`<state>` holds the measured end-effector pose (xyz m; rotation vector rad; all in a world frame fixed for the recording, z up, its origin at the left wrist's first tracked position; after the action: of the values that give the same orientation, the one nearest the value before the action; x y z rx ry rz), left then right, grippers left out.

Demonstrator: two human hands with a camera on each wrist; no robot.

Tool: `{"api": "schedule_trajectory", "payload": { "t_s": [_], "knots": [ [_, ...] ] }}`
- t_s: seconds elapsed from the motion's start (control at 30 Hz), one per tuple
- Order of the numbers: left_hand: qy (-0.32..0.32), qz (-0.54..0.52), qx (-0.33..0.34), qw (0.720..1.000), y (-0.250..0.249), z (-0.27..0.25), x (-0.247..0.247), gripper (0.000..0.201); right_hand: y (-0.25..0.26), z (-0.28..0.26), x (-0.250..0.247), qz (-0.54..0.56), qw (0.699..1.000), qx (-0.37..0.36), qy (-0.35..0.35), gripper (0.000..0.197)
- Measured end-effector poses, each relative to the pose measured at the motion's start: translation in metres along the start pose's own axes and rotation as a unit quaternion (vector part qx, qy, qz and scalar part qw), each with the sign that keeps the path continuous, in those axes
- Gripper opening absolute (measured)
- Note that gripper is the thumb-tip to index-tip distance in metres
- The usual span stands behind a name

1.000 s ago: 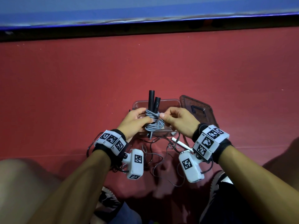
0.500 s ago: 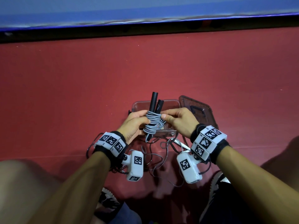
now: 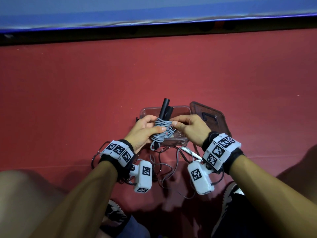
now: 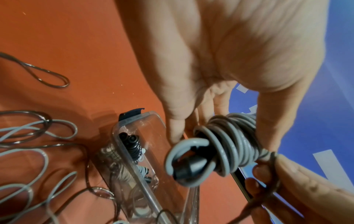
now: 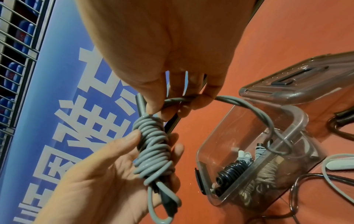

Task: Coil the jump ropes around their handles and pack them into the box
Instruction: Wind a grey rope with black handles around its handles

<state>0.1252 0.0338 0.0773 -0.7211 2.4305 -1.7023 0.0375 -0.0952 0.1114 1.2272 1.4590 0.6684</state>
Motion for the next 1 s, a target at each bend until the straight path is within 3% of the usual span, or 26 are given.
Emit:
{"api": "schedule_trajectory", "payload": {
  "t_s": [0.23, 0.3, 0.4, 0.67, 0.8, 1.0],
  "knots": [
    [0.015, 0.092, 0.019, 0.996, -0.001, 0.001, 0.006, 0.045, -0.004, -0.001, -0.001, -0.001, 1.0, -0.006, -0.021, 0.009],
    [0.005, 0.108, 0.029, 0.994, -0.003, 0.001, 0.005, 0.039, -0.006, -0.001, -0.001, 0.0, 1.0, -0.007, -0.024, 0.012],
    [0.014, 0.102, 0.013, 0.995, -0.002, 0.0, 0.005, 0.031, -0.008, -0.001, -0.003, 0.002, 0.999, -0.001, -0.036, 0.017],
    [0.028, 0.04, -0.011, 0.999, 0.003, -0.001, 0.005, 0.052, 0.0, -0.001, 0.0, -0.002, 1.0, -0.009, -0.014, 0.013],
    [0.059, -0.004, -0.02, 0.998, 0.007, 0.0, 0.014, 0.047, 0.001, -0.001, -0.003, 0.026, 0.999, -0.013, -0.025, 0.01],
    [0.064, 0.057, 0.013, 0.996, -0.001, 0.003, 0.02, 0.059, -0.002, 0.0, -0.003, -0.01, 0.999, -0.011, -0.037, 0.016]
  ]
}}
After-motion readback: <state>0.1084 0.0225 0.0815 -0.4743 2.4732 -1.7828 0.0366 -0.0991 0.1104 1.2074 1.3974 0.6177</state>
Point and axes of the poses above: each hand's wrist, its own z-axis towards the middle knuckle, its own x-axis out of the palm, y = z × x, the point moved 10 cm from there along z, towards the middle knuckle, and after that the axes turned 15 degrees about y, right-handed, at the moved point
